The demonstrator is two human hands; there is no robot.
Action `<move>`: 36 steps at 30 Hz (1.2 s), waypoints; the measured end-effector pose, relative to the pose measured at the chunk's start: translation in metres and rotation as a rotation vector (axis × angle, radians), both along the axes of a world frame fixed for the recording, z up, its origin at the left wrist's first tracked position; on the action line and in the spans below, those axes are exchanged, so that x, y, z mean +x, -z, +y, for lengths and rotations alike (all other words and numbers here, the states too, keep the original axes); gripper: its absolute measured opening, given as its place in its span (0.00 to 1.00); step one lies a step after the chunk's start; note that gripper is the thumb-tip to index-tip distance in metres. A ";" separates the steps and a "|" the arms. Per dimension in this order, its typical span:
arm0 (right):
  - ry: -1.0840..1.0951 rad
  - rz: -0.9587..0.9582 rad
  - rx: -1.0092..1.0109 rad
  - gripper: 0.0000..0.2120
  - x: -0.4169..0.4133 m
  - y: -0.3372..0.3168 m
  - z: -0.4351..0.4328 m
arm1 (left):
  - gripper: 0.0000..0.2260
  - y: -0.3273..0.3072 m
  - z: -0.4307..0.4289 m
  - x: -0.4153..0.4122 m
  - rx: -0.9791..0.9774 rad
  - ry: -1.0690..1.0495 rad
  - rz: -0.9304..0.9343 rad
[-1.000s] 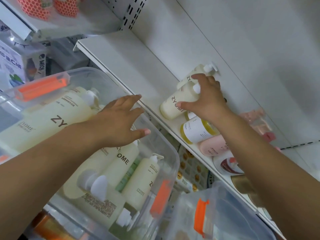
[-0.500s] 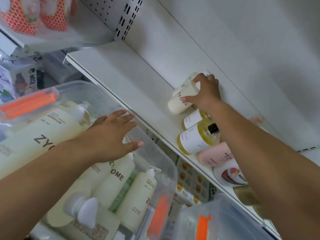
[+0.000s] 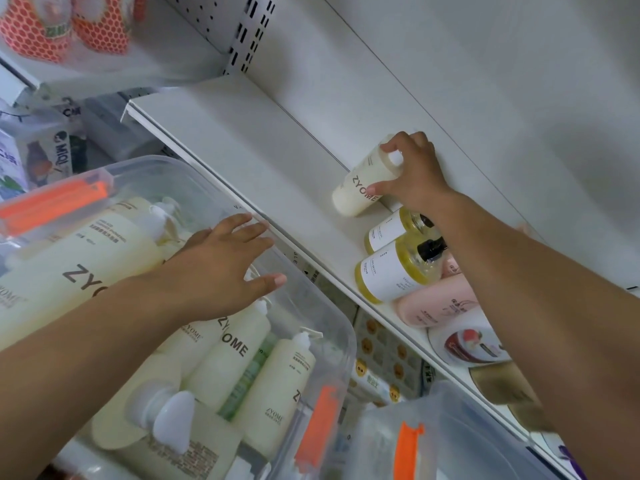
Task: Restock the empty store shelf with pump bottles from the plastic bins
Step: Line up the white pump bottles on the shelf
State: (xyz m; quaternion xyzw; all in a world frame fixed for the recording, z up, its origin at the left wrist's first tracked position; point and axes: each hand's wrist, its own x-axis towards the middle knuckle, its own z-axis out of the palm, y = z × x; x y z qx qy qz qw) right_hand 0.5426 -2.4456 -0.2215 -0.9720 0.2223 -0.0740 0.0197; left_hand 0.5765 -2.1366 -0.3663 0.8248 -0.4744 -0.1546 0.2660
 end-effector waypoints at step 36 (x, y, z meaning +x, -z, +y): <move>0.053 -0.026 0.797 0.15 -0.038 0.070 0.249 | 0.13 -0.039 0.140 0.010 -0.306 -0.669 -0.027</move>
